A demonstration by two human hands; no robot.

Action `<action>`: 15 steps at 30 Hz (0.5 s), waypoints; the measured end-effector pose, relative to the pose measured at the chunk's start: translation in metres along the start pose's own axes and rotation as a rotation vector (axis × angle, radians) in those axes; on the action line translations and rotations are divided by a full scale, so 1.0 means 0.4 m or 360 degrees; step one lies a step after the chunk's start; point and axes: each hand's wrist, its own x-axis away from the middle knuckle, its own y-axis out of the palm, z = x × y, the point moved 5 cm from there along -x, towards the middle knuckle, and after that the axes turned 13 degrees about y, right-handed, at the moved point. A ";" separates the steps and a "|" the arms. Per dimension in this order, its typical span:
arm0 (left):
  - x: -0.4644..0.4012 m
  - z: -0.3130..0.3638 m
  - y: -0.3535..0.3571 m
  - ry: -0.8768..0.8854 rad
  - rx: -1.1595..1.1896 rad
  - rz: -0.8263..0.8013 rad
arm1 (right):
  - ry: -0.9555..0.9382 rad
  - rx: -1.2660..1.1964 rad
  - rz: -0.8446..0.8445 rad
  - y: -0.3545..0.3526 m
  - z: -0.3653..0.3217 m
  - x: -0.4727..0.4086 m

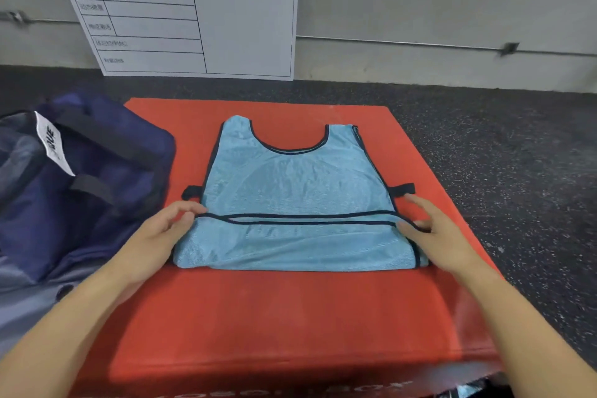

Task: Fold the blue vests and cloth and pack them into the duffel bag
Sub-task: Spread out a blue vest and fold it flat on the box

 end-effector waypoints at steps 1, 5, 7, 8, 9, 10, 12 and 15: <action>0.006 0.013 0.003 0.0009 -0.0015 -0.0081 | -0.0001 -0.0091 -0.0104 -0.003 -0.013 0.014; 0.024 0.030 0.014 0.0032 -0.0372 -0.0421 | 0.0011 -0.0019 -0.0479 -0.012 -0.047 0.073; 0.026 0.028 0.023 0.0041 -0.0437 -0.0499 | -0.0006 0.0242 -0.0660 0.007 -0.046 0.097; 0.023 0.025 0.025 0.0040 -0.0446 -0.0476 | -0.0020 0.0349 -0.0670 0.011 -0.039 0.097; 0.018 0.020 0.024 0.0041 -0.0429 -0.0415 | -0.0056 0.0429 -0.0622 0.010 -0.037 0.097; 0.014 0.020 0.021 0.0045 -0.0391 -0.0340 | -0.0092 0.0470 -0.0516 0.004 -0.032 0.089; 0.004 0.020 0.015 0.0068 -0.0298 -0.0174 | -0.0147 0.0368 -0.0266 -0.013 -0.031 0.067; -0.011 0.016 0.018 0.0033 -0.0098 -0.0053 | -0.0110 -0.0033 -0.0062 -0.024 -0.038 0.046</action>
